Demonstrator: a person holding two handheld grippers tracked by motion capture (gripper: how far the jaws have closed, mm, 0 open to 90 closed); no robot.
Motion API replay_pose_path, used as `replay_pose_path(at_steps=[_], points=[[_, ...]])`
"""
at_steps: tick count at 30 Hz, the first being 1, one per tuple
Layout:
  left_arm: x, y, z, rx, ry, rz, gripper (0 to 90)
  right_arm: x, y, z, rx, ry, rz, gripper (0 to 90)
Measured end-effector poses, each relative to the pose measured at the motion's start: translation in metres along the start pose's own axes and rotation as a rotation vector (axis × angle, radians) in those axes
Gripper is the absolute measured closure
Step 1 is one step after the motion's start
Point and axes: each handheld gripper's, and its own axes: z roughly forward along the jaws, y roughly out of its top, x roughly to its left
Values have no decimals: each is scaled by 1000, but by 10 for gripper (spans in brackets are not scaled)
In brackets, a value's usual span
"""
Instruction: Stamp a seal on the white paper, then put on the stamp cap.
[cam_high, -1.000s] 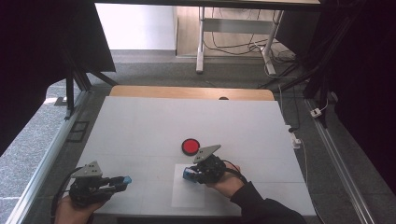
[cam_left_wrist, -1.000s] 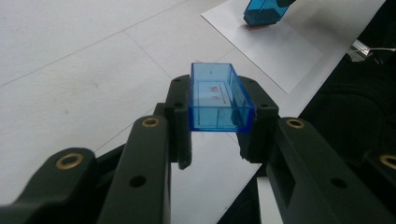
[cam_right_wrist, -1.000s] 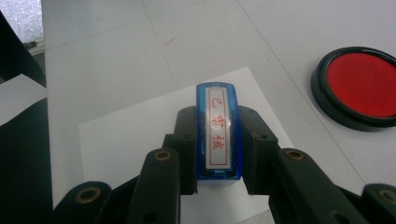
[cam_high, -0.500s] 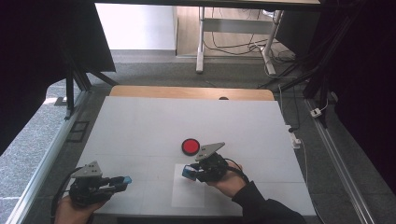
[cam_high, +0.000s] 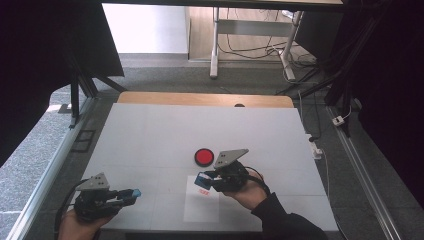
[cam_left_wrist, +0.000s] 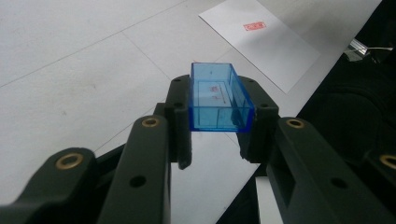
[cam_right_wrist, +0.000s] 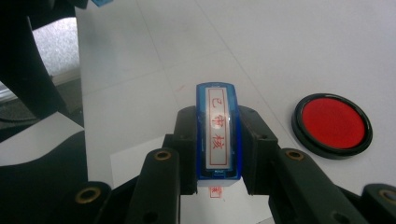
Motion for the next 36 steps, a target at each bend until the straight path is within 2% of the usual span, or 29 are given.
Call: replay_pose_path(at_steps=[6,15,22,30,36], points=[[0,0,0,-1,-2,1,682,-3,3,-9,-38,9,26,714],[0,0,1,4,-5,5,683,-3,8,-18,-67,15,26,714],[0,0,1,7,-9,4,682,-2,11,-24,-108,32,26,714],[-1,1,0,4,-14,13,683,-1,15,-30,-131,49,23,714],[0,4,0,-22,-44,16,682,-1,16,-32,-138,55,20,714]])
